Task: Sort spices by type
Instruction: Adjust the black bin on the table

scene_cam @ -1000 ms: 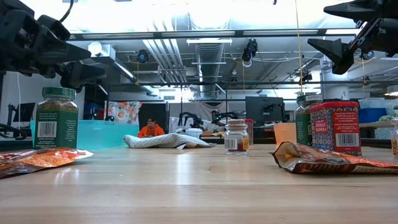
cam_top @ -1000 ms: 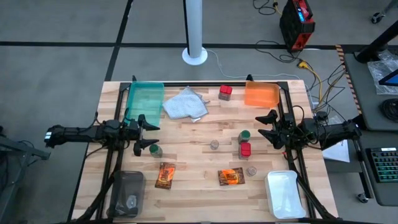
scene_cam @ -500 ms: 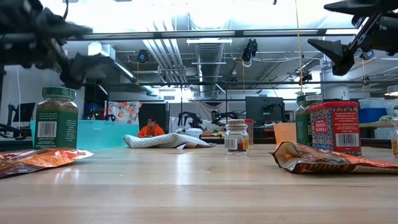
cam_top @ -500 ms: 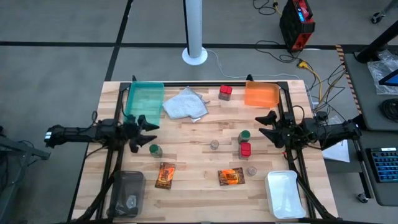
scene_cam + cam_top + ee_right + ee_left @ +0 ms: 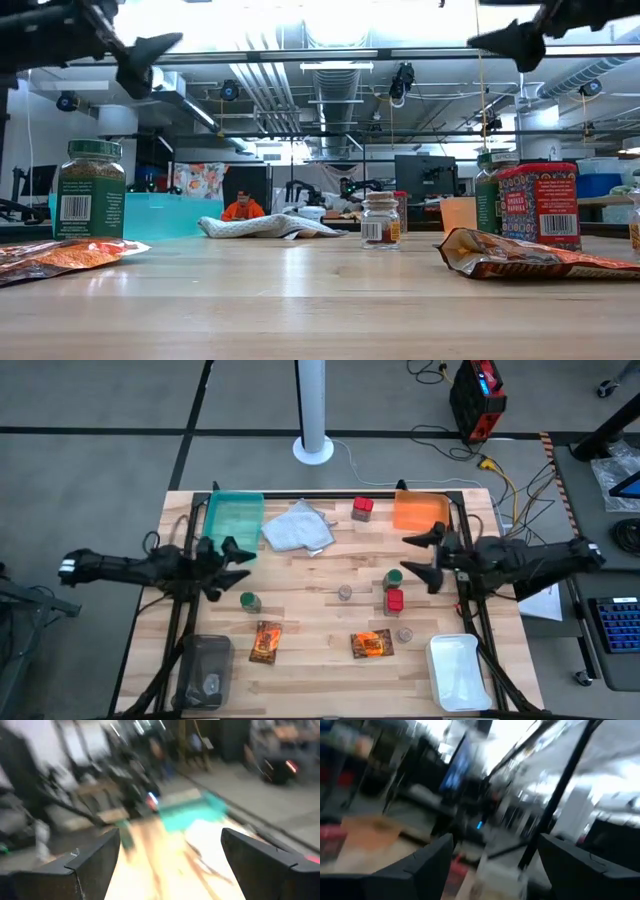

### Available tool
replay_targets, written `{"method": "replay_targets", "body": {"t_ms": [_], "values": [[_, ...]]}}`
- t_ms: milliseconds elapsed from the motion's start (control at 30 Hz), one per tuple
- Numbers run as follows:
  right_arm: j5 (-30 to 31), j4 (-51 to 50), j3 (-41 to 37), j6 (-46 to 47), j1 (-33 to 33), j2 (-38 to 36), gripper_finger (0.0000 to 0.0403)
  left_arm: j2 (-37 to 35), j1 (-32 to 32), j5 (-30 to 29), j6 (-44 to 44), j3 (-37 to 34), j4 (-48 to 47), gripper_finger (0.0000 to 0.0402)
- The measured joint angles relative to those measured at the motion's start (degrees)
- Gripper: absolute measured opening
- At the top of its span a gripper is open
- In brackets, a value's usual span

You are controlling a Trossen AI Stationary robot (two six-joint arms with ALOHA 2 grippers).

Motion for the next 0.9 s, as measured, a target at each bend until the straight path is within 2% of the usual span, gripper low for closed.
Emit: {"method": "replay_targets", "body": {"t_ms": [67, 167, 300, 400, 633, 900], "values": [[3.47, -6.2, 3.6, 2.33, 0.0, 3.5, 0.0338, 3.54, -0.05, 0.26, -1.09, 3.69, -4.4, 0.0276], [5.02, -12.74, 7.15, 4.68, 0.0, 7.08, 0.0338, 7.29, -0.21, 0.75, -4.25, 11.39, -18.36, 0.0276], [4.99, -15.2, 8.44, 6.19, 0.02, 9.06, 0.0338, 12.74, -2.43, 0.43, -10.63, 21.32, -41.29, 0.0276], [5.0, -16.6, 8.53, 7.02, 0.02, 9.01, 0.0338, 15.93, -6.05, -1.48, -13.63, 26.57, -51.2, 0.0276], [4.99, -19.02, 8.53, 7.47, 0.02, 7.75, 0.0338, 21.28, -14.09, -1.81, -12.66, 35.24, -62.31, 0.0276], [5.03, -21.53, 8.47, 4.37, 0.0, 7.91, 0.0338, 25.91, -14.95, -1.54, -13.7, 41.09, -67.19, 0.0276]]}}
